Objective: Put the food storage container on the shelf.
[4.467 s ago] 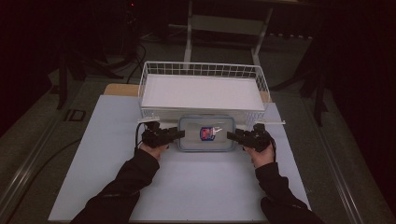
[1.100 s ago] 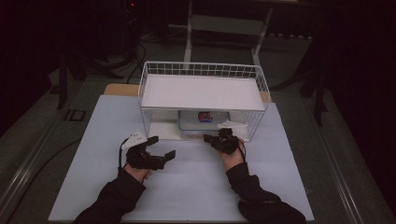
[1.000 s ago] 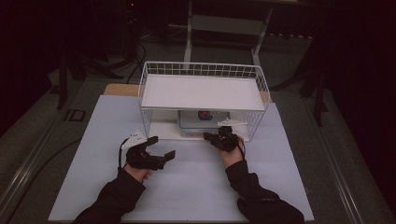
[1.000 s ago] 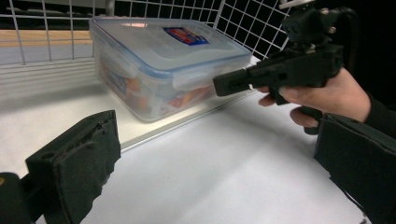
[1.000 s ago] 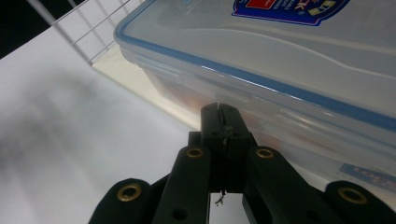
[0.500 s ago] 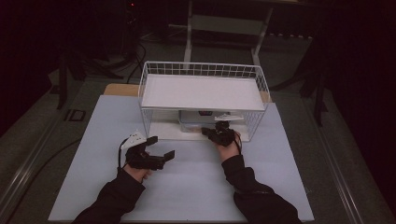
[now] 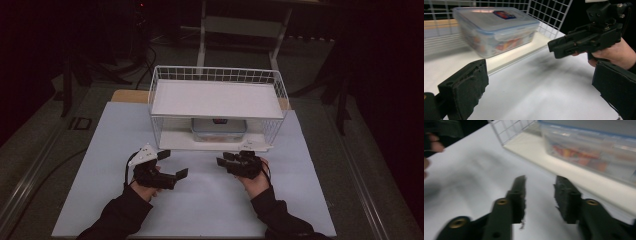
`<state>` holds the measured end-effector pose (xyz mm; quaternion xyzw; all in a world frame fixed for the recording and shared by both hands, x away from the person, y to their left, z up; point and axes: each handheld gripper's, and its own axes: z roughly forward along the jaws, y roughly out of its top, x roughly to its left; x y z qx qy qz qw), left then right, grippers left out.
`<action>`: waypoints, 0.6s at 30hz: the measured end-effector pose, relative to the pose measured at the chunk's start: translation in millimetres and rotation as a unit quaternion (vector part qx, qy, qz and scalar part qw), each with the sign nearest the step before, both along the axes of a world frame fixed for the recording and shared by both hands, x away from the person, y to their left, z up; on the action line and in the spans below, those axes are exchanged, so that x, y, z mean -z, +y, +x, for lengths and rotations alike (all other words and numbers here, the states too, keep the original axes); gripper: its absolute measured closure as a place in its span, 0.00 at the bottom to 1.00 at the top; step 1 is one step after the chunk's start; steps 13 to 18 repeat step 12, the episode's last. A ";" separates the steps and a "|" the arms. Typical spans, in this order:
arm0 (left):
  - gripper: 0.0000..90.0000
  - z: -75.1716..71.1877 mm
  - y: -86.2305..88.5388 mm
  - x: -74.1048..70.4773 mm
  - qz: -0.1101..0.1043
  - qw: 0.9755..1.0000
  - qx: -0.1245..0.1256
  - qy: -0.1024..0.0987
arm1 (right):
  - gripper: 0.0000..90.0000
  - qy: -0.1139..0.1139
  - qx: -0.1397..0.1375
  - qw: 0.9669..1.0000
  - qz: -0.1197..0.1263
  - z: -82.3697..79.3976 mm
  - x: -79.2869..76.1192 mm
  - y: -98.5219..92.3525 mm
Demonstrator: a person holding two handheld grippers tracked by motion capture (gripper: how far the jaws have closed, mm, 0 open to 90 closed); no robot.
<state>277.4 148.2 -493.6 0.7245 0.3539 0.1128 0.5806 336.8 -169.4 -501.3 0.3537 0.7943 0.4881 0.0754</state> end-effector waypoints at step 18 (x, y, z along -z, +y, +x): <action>0.01 -7.5 -5.3 0.7 0.006 1.000 0.017 -0.011 | 0.20 0.004 0.003 1.000 0.022 -44.8 -1.3 -32.3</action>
